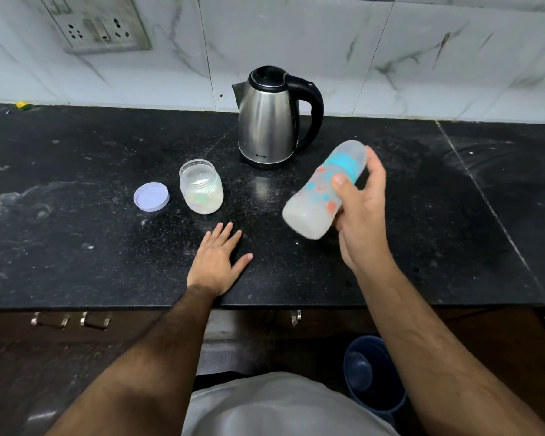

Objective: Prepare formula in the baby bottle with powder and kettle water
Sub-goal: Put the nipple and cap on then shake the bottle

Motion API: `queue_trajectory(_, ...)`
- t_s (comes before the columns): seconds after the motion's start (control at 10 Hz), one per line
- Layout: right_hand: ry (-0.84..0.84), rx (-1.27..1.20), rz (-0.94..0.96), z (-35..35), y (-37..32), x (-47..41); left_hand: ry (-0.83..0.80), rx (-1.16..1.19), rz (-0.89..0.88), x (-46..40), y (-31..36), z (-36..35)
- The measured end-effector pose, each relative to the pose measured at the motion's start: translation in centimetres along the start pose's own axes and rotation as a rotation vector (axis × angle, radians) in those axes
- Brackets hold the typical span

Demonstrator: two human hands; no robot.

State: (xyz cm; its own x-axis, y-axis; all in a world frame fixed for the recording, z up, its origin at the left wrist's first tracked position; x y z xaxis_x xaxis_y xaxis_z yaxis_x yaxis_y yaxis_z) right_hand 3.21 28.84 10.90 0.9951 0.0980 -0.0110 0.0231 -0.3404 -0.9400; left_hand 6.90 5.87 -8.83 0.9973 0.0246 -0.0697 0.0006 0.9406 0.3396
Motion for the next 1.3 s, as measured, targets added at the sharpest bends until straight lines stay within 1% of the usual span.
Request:
queue_trajectory(0.1,-0.034,0.030,-0.022,-0.2,0.6,0.3,0.003,0.000,-0.003,-0.1,0.0,0.0)
queue_trajectory(0.2,-0.244,0.129,-0.051,-1.2,1.0,1.1,0.000,-0.010,-0.008,-0.1,0.0,0.0)
queue_trajectory(0.3,-0.059,0.016,-0.015,-0.6,0.5,0.3,-0.002,-0.010,-0.003,-0.1,0.0,0.0)
queue_trajectory(0.4,0.028,-0.005,-0.019,-0.3,0.5,0.2,0.000,-0.005,0.000,0.0,0.0,0.0)
queue_trajectory(0.5,-0.191,0.111,-0.069,-1.0,0.9,1.0,-0.007,-0.002,-0.001,0.0,0.0,0.0)
queue_trajectory(0.6,-0.089,0.057,-0.044,-0.5,0.2,0.5,-0.003,-0.004,-0.003,-0.1,0.0,0.0)
queue_trajectory(0.7,0.090,0.012,-0.016,0.3,-0.2,-0.2,-0.004,-0.013,-0.007,0.0,-0.1,-0.1)
queue_trajectory(0.8,-0.089,0.108,-0.054,-0.3,0.3,0.4,-0.003,-0.014,-0.005,-0.1,-0.1,-0.1)
queue_trajectory(0.9,-0.188,0.125,-0.067,-0.6,0.2,0.6,-0.009,-0.025,-0.003,-0.1,-0.1,-0.1)
queue_trajectory(1.0,0.058,0.004,-0.027,0.2,-0.5,-0.2,-0.015,-0.026,-0.001,-0.1,0.0,0.0)
queue_trajectory(1.1,0.025,0.036,-0.036,0.0,0.0,-0.1,-0.014,-0.020,-0.002,0.0,0.0,0.0)
queue_trajectory(1.2,-0.208,0.122,-0.084,-0.7,0.5,0.9,-0.018,-0.021,-0.002,0.0,0.0,0.0)
queue_trajectory(1.3,-0.043,0.031,-0.031,0.0,-0.1,0.1,-0.022,-0.026,-0.002,-0.1,0.0,0.0)
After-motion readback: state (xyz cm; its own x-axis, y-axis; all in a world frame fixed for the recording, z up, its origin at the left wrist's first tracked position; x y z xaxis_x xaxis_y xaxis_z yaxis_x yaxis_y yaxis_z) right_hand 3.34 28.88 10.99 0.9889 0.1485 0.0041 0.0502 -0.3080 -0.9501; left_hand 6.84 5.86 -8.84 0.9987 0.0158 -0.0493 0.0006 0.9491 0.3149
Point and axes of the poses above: each hand's wrist, its own x-axis away from the middle knuckle, its own z-axis out of the back of the hand, y = z × x, the point moved 4 cm from there along -x, towards the middle knuckle, and after that the axes turned 3 degrees about -z, right-handed, at the moved point
